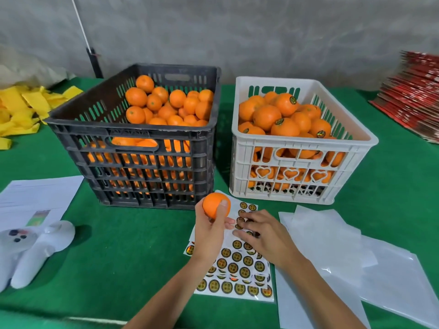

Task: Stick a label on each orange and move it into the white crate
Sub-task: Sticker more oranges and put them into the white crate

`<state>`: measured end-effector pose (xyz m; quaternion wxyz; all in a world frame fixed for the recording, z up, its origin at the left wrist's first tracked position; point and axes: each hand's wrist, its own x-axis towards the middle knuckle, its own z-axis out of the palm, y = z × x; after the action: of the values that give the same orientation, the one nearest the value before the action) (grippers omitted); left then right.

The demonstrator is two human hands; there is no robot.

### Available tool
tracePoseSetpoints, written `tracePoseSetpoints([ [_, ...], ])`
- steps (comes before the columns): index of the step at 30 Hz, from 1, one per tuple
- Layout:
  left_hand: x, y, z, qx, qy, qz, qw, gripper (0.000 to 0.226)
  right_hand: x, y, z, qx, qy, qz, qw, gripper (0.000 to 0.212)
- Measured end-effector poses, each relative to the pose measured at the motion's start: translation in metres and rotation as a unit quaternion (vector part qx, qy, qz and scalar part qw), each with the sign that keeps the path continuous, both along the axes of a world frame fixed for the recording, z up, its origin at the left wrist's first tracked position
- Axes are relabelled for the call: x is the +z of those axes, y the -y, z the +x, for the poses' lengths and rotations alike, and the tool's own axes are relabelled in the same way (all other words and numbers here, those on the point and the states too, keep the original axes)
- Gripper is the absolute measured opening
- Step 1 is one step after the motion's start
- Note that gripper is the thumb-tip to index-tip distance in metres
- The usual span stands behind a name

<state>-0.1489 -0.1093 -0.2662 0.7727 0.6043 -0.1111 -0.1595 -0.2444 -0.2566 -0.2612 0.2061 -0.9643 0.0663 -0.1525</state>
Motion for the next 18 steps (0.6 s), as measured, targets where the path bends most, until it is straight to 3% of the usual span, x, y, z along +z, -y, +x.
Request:
tracePoseSetpoints([
  [4,-0.002,0.000,-0.001,-0.010,0.007,0.000,1.000,0.045,-0.003,-0.003,0.006,-0.045,0.022,0.087,0.995,0.025],
  [9,-0.003,-0.001,0.000,-0.001,0.002,0.003,1.000,0.047,-0.002,-0.004,0.006,-0.018,0.036,0.041,0.998,0.019],
  [12,-0.002,-0.001,0.000,-0.006,0.012,0.019,1.000,0.045,0.007,-0.009,0.011,-0.112,0.060,0.135,0.983,0.018],
  [14,0.001,-0.003,-0.003,-0.016,0.031,0.028,0.999,0.048,0.019,-0.012,0.018,-0.195,0.139,0.199,0.950,0.018],
  [16,0.008,-0.002,-0.008,-0.028,0.055,0.029,0.998,0.051,0.033,-0.021,0.024,-0.214,0.222,0.175,0.935,0.017],
  [18,0.018,0.001,-0.014,-0.030,0.071,0.021,0.997,0.047,0.045,-0.035,0.029,-0.190,0.244,0.121,0.943,0.016],
])
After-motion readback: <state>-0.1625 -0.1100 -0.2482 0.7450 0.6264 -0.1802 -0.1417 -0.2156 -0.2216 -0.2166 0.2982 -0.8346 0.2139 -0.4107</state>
